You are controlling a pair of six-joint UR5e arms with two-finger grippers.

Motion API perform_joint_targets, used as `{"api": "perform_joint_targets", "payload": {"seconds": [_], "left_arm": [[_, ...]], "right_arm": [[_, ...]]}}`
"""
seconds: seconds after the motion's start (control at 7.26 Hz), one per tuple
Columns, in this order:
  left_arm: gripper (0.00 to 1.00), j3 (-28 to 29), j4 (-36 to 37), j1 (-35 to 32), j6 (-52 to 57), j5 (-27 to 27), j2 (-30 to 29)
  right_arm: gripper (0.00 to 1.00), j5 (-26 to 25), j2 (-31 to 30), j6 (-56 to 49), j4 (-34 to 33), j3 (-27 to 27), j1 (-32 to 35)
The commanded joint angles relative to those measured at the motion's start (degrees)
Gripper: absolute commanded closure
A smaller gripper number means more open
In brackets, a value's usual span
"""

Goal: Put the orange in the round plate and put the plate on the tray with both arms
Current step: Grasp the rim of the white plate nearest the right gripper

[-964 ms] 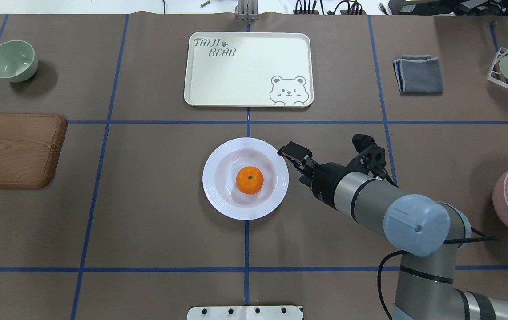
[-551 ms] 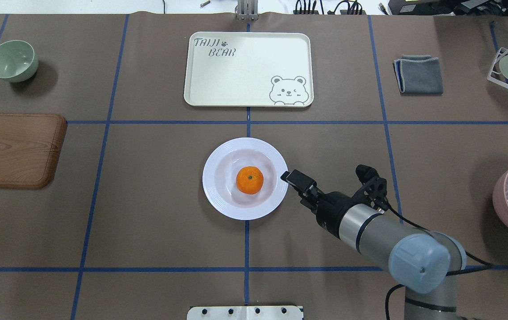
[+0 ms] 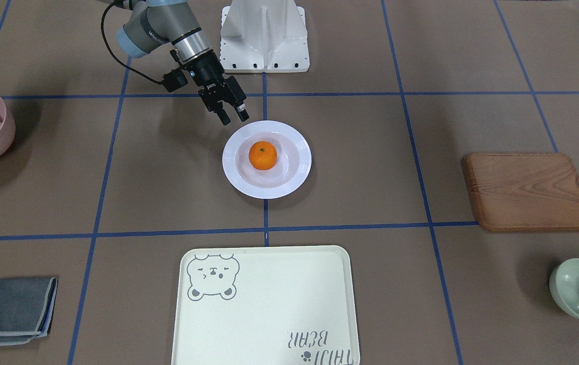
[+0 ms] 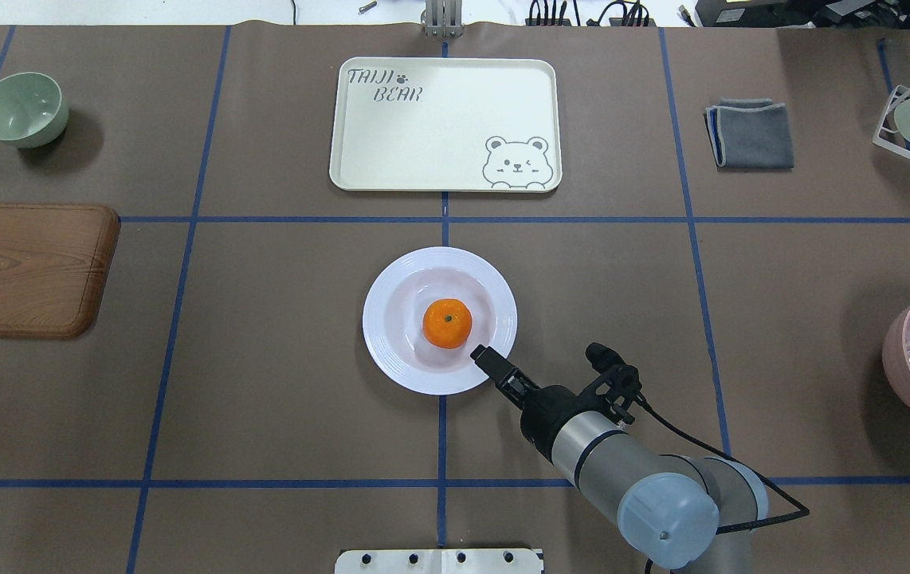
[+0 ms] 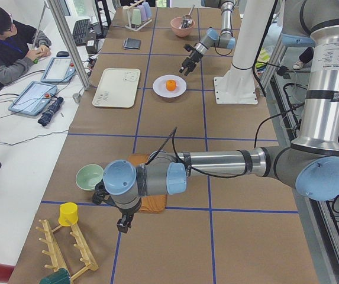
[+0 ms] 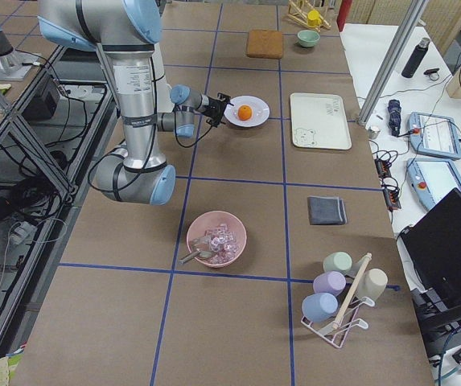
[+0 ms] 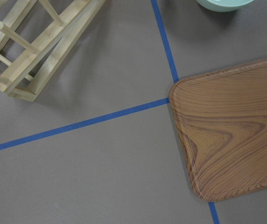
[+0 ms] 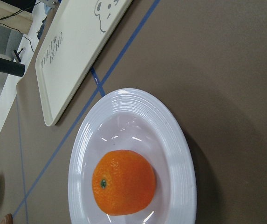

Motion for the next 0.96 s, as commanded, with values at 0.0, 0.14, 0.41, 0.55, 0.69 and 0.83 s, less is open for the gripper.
{"api": "perform_joint_targets", "payload": {"seconds": [0.0, 0.14, 0.41, 0.55, 0.69, 0.83], "left_arm": [[0.0, 0.1, -0.1, 0.1, 0.1, 0.0, 0.2], [0.0, 0.0, -1.0, 0.1, 0.1, 0.0, 0.9], [0.0, 0.0, -3.7, 0.1, -0.2, 0.0, 2.5], [0.0, 0.1, -4.0, 0.1, -0.2, 0.0, 2.5], [0.0, 0.1, -4.0, 0.1, -0.2, 0.0, 2.5], [0.01, 0.1, -4.0, 0.1, -0.2, 0.0, 2.5]], "right_arm": [[0.08, 0.1, 0.5, -0.1, -0.2, -1.2, 0.3], [0.14, 0.1, 0.6, 0.1, -0.2, -1.4, 0.4], [0.28, -0.1, 1.0, 1.5, -0.1, -3.1, 0.6], [0.28, -0.2, 3.0, 1.5, -0.2, -4.4, 1.0], [0.3, -0.2, 3.2, 1.5, -0.2, -4.8, 0.9], [0.34, -0.2, 3.2, 1.6, -0.1, -4.8, 1.0]]}}
